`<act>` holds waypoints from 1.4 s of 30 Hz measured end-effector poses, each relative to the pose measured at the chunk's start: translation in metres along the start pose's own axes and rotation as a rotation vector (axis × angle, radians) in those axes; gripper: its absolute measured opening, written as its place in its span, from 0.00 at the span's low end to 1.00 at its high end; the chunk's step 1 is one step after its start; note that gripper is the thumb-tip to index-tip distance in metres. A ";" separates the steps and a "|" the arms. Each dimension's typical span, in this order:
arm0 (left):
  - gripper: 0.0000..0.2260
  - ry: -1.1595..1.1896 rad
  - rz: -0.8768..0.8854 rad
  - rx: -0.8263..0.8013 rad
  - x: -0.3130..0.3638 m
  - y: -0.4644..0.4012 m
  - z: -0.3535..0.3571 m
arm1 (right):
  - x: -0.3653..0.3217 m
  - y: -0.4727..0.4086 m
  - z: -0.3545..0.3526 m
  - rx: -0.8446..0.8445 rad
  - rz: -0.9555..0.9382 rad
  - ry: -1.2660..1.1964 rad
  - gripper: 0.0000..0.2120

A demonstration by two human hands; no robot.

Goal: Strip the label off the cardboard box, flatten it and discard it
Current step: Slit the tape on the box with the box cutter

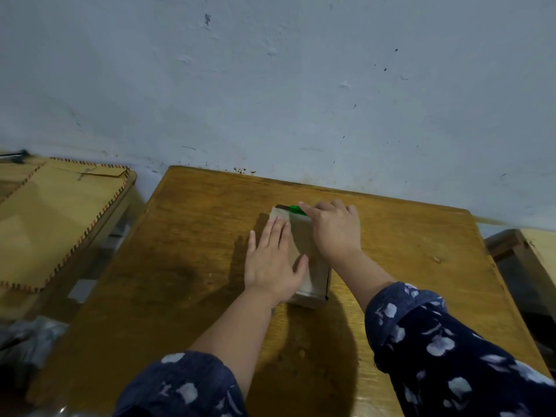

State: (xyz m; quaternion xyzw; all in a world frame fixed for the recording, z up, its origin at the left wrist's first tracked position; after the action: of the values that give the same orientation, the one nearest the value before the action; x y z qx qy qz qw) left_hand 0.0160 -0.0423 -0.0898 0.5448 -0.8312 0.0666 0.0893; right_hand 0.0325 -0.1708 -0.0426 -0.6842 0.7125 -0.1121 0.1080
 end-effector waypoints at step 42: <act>0.34 0.052 -0.043 0.003 0.008 -0.015 0.000 | 0.058 0.037 -0.015 -0.209 0.480 -0.146 0.20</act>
State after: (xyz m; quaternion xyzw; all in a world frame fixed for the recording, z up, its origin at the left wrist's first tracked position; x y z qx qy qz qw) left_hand 0.0265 -0.0550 -0.0883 0.5606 -0.8166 0.0800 0.1113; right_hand -0.0093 -0.2271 -0.0395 -0.5097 0.8522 0.0404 0.1115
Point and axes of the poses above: each hand's wrist, its own y-axis away from the middle knuckle, its own z-axis out of the palm, x = y × z, the point moved 3 cm from there along -y, towards the middle knuckle, and after that the axes turned 3 degrees about x, right-handed, at the moved point
